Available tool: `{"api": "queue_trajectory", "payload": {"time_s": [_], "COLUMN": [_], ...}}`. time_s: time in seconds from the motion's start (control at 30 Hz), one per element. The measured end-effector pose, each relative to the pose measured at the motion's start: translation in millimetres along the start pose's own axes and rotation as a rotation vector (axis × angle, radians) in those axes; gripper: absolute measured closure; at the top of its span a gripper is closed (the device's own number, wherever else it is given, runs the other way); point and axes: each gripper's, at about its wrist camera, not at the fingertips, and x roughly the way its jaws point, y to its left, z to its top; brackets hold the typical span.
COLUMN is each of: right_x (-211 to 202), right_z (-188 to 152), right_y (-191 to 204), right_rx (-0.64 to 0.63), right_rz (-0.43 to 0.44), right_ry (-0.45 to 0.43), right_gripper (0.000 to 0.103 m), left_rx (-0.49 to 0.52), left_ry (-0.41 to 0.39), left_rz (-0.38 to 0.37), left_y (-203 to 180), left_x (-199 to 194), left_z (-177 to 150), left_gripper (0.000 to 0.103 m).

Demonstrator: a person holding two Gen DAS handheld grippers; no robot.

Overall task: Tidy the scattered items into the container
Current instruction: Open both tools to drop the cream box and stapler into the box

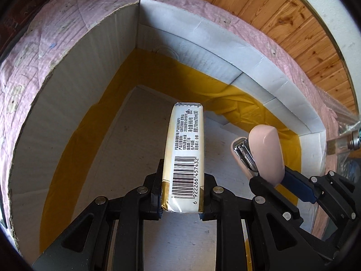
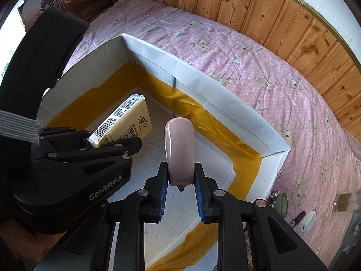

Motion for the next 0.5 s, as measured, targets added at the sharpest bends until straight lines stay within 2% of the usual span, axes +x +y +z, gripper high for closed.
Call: {"api": "queue_trajectory", "payload": {"time_s": [0.13, 0.27, 0.33, 0.4, 0.5], "right_x": [7.6, 14.1, 13.7, 9.7, -0.2], "right_z": [3.9, 5.0, 4.7, 3.6, -0.5], "right_y": [6.2, 3.9, 1.0, -0.3, -0.8], "right_rx": [-0.042, -0.034, -0.016, 0.001, 0.023], "right_rz": [-0.059, -0.08, -0.077, -0.064, -0.052], "right_ry": [0.025, 0.039, 0.035, 0.024, 0.005], "right_gripper": [0.079, 0.079, 0.079, 0.079, 0.078], "left_rx": [0.003, 0.006, 0.008, 0.004, 0.018], "left_ry": [0.017, 0.012, 0.001, -0.023, -0.031], "left_rz": [0.008, 0.047, 0.061, 0.07, 0.063], "left_y": [0.4, 2.8, 4.2, 5.2, 3.7], "left_x": [5.7, 6.3, 3.6, -2.4, -7.1], "left_z": [1.9, 3.5, 4.1, 4.5, 2.2], "left_gripper": [0.08, 0.078, 0.071, 0.06, 0.058]}}
